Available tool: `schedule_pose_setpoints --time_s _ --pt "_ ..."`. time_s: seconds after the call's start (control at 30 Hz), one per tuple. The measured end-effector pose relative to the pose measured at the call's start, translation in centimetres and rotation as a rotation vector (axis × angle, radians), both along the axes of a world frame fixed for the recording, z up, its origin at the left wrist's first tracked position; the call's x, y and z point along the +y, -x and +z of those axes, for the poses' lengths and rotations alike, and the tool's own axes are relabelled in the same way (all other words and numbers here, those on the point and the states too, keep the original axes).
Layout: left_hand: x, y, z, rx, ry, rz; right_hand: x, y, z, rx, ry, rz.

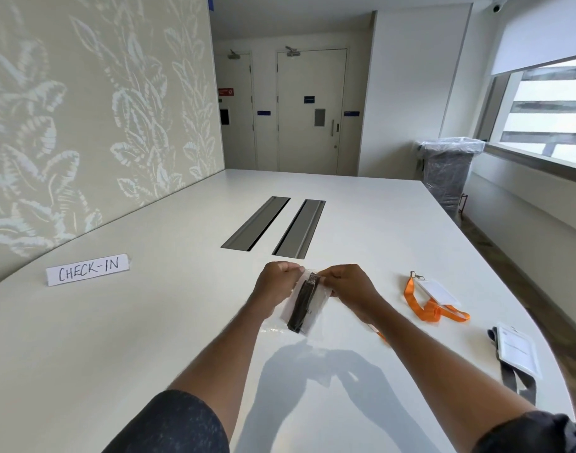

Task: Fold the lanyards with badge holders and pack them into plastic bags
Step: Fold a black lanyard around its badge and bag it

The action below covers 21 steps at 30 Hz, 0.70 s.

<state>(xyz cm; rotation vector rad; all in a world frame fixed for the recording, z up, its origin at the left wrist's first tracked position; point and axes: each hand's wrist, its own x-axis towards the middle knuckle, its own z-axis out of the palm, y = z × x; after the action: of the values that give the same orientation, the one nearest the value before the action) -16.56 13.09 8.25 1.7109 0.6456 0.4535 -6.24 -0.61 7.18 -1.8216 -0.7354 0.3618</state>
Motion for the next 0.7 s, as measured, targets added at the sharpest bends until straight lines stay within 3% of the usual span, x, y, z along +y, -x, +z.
schedule_pose_setpoints --time_s 0.27,0.7 --pt "1.4 2.3 0.3 -0.154 0.181 0.108 1.6 2.0 0.6 0.289 -0.292 0.013" --pt "5.6 8.1 -1.2 -0.085 0.158 0.245 6.3 5.9 -0.1 0.356 -0.083 0.105"
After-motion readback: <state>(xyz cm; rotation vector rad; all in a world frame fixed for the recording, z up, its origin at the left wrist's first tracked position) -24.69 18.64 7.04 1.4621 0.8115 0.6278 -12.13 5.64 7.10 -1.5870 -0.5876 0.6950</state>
